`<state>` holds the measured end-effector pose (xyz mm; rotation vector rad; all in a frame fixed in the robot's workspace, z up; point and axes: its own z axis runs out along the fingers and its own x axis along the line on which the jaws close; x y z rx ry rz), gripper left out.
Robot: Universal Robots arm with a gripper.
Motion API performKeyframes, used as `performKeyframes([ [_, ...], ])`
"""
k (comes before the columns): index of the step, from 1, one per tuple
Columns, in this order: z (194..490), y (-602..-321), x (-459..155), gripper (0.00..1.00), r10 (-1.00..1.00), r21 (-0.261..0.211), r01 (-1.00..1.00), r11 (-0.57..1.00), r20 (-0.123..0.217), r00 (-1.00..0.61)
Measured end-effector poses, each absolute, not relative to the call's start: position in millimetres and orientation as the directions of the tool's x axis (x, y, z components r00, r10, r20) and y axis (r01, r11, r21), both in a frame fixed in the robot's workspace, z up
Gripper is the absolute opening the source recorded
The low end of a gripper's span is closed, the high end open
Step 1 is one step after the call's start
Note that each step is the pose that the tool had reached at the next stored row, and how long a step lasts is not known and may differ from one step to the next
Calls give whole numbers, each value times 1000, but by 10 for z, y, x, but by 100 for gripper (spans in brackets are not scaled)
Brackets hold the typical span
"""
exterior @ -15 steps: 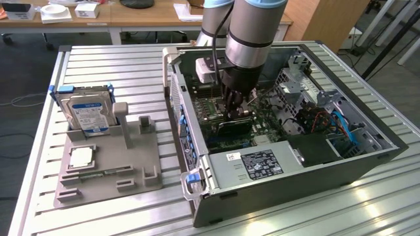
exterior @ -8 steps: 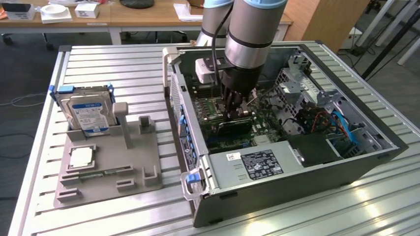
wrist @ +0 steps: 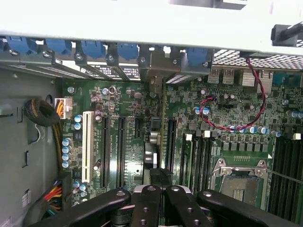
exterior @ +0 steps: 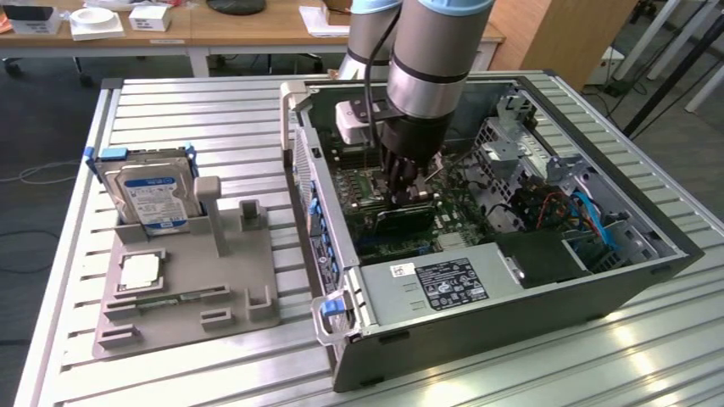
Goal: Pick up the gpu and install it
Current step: 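Press down on the gpu until it lock into place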
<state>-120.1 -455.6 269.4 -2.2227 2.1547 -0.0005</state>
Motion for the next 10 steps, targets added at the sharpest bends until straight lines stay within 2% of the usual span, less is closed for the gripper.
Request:
performKeyframes([
  [10, 2659, -4557, -1209, 10, -999, -33, -999, -31, -34, 32],
])
